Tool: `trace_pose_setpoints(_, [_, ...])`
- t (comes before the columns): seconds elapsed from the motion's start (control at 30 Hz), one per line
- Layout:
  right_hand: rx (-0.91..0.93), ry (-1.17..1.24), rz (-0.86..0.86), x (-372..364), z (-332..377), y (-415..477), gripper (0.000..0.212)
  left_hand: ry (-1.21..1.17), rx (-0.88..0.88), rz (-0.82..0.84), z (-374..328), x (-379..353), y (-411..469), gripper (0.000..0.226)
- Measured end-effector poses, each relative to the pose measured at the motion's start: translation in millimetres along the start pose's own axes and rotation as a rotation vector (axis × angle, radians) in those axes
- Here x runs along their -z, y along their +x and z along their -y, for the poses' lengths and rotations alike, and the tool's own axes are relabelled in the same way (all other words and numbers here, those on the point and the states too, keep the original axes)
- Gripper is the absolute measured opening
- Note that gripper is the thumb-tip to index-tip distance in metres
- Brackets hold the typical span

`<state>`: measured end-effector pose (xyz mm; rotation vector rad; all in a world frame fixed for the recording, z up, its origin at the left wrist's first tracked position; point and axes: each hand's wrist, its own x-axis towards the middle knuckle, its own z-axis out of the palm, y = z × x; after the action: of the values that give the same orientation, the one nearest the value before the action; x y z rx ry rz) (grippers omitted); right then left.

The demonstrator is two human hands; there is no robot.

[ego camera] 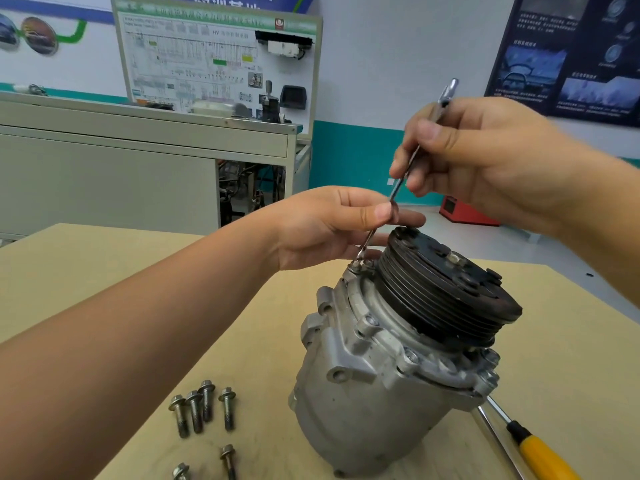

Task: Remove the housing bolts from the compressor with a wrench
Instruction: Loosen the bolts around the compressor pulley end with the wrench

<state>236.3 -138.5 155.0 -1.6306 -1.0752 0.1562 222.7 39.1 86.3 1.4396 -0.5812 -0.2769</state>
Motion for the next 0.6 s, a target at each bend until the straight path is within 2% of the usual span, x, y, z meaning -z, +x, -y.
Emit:
trace_pose_setpoints(0.1, [0.01,-0.051,-0.02,-3,0,0,0.02,0.019,0.007,-0.005,-1,2,1,0.023])
trace_pose_setpoints(0.3, [0.017,-0.161,-0.053,0,5,-3,0.021,0.048,-0.007,-0.055,-2,-2,0,0.015])
trace_pose_setpoints(0.47, [0.008,-0.147,-0.109,5,2,-6,0.02,0.047,-0.028,-0.104,0,-8,2,0.009])
trace_pose_setpoints(0.6, [-0.016,-0.11,-0.149,10,-5,-5,0.009,0.026,0.0,-0.086,-1,-8,1,0.026])
